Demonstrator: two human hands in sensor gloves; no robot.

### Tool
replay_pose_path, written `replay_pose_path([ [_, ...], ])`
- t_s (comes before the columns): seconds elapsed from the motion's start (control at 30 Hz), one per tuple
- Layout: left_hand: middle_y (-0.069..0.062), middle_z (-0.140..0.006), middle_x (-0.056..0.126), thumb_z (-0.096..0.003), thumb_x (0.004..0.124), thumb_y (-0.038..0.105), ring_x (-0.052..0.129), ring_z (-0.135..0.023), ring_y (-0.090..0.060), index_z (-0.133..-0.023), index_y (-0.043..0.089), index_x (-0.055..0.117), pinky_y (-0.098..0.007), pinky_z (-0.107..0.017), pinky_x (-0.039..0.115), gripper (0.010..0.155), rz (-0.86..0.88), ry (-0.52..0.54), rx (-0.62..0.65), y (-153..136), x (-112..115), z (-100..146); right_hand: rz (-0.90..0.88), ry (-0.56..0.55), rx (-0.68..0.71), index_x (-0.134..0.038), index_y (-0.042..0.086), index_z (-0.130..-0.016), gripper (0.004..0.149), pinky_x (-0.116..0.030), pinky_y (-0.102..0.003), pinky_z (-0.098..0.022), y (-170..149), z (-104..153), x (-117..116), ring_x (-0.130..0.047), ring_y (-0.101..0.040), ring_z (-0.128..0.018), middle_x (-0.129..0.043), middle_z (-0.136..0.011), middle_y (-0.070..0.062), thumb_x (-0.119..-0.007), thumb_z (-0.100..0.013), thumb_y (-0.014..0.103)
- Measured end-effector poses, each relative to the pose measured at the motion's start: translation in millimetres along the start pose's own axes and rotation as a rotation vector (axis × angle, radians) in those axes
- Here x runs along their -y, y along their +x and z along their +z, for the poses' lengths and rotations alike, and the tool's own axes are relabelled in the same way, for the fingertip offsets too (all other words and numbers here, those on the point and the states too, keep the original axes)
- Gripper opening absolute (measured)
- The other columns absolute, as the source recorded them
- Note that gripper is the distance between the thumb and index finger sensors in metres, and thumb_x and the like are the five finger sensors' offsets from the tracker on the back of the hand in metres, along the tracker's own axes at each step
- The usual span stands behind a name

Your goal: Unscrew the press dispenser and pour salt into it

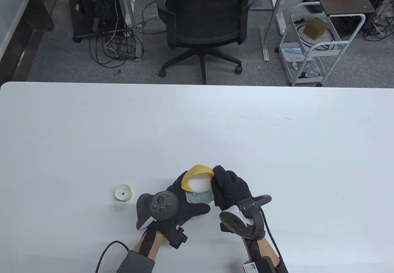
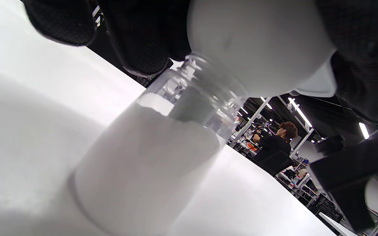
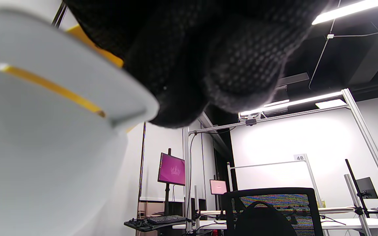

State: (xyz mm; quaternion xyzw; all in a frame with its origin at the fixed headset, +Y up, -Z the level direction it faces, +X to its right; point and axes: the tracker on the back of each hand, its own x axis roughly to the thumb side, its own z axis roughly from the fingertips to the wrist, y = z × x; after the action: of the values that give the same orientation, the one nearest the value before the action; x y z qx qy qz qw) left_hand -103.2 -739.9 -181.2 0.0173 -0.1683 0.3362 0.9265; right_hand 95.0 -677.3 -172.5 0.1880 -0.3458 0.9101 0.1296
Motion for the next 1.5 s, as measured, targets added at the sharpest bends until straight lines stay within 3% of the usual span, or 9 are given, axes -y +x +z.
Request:
replay_pose_path([
  [1.5, -0.023, -0.105, 0.079, -0.0319, 0.082, 0.077, 0.092, -0.089, -0.041, -0.118, -0.003, 0.044, -0.072, -0.062, 0.073, 0.124, -0.007, -0.001, 0.001, 0.3, 0.2, -0.1, 0.001, -0.015, 0.007, -0.071, 0.01, -0.085, 0.038, -0.101, -0.031, -0.038, -0.9, 2.8, -0.8, -0.108, -0.01, -0.043, -0.092, -0.066, -0.01, -0.085, -0.055, 0.028],
])
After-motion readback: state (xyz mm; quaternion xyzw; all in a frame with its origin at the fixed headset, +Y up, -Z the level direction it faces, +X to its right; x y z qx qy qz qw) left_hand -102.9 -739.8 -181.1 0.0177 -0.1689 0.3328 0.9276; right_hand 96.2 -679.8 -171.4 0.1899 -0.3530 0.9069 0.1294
